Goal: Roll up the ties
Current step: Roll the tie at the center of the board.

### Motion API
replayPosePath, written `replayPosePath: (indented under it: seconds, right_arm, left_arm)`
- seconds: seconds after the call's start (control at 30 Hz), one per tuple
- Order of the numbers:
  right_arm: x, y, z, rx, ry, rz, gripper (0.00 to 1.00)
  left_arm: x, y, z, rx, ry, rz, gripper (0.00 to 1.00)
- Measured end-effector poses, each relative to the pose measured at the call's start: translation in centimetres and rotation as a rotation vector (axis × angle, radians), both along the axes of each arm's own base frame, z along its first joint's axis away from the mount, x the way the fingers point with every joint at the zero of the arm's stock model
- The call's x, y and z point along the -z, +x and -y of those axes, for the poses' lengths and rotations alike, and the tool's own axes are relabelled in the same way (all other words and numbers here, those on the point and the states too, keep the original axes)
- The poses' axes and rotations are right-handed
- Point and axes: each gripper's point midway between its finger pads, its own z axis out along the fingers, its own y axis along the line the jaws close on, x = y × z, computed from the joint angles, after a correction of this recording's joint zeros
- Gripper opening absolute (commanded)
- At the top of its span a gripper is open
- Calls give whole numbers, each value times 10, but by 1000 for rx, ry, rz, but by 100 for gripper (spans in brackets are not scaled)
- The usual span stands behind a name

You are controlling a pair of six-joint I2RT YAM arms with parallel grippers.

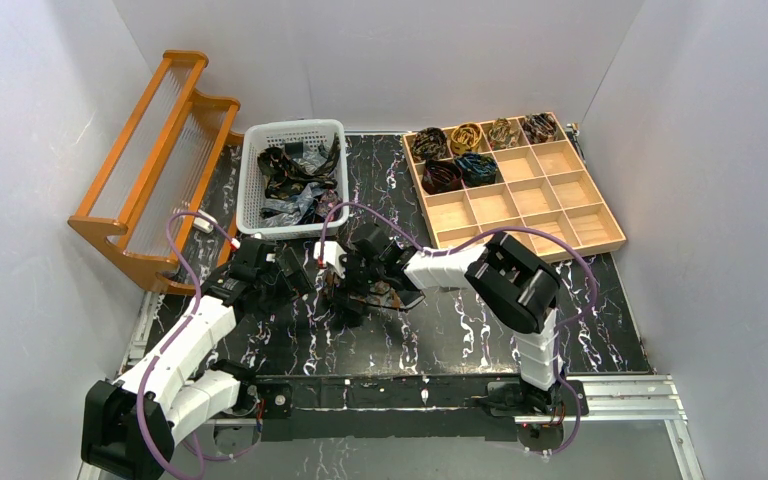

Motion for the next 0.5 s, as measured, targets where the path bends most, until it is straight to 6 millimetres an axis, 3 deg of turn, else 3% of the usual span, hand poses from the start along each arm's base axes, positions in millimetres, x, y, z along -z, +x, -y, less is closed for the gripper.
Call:
replayPosePath:
  seconds: [0.17, 0.3, 0.5]
  right_arm:
    - [7, 0, 1, -6, -18, 9, 95]
    - [7, 3, 0, 6, -16, 23, 68]
    - [9, -3, -3, 14, 10, 6, 53]
  left_arm:
    - [0, 0, -1, -1, 2, 0, 98]
    - [0, 0, -1, -1, 1, 0, 98]
    - [-1, 1, 3, 8, -17, 3, 98]
